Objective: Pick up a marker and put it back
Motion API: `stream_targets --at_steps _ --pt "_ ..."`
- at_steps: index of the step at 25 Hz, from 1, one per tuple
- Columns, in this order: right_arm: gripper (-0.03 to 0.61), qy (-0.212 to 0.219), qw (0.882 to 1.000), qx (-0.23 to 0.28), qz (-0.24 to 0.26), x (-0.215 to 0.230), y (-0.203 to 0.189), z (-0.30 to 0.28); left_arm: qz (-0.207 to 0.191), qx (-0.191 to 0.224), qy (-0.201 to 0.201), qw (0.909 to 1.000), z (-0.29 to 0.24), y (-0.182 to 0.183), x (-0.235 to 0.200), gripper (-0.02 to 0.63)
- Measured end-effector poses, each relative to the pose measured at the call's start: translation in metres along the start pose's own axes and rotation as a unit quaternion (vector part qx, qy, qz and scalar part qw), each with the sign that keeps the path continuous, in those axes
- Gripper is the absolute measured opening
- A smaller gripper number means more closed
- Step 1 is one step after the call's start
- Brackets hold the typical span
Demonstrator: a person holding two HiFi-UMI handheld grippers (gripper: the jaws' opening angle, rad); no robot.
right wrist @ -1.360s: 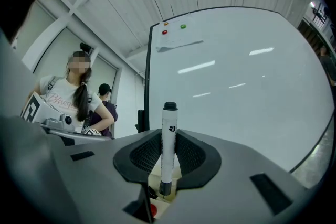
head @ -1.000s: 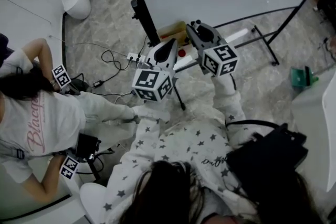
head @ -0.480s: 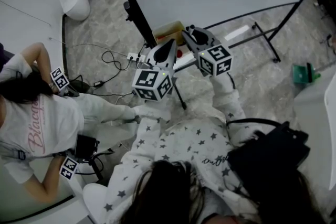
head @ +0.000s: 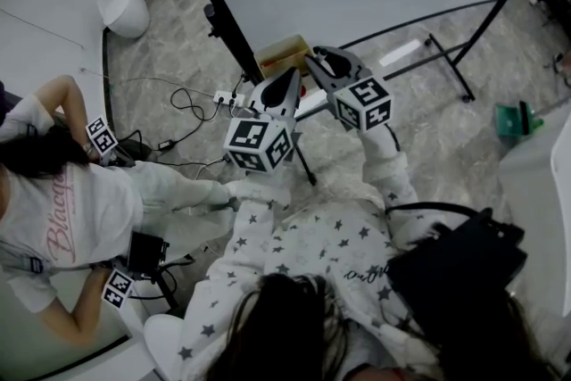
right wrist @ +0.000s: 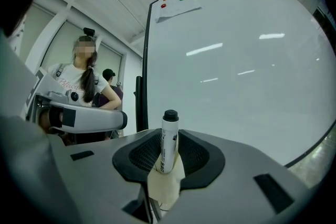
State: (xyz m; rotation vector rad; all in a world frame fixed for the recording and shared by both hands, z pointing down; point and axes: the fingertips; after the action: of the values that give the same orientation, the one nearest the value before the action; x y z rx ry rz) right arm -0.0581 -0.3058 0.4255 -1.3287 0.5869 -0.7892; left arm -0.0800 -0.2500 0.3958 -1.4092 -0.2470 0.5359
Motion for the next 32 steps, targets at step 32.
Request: stream_targets --at_steps 32 --pt "0.008 -0.005 0.996 0.055 0.064 -0.048 0.118 0.057 -0.031 0.034 -0.035 0.9983 0.016 0.059 0.042 0.002"
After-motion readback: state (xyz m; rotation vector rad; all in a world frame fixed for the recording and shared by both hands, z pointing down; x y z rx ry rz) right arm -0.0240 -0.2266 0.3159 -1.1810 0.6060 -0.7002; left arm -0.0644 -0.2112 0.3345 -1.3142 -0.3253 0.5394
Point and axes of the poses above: the fingertips, and each gripper's own axes: z backward along the fingers, x to its right, y out of its top, and after that the axes turned 10 degrees about x, right-handed
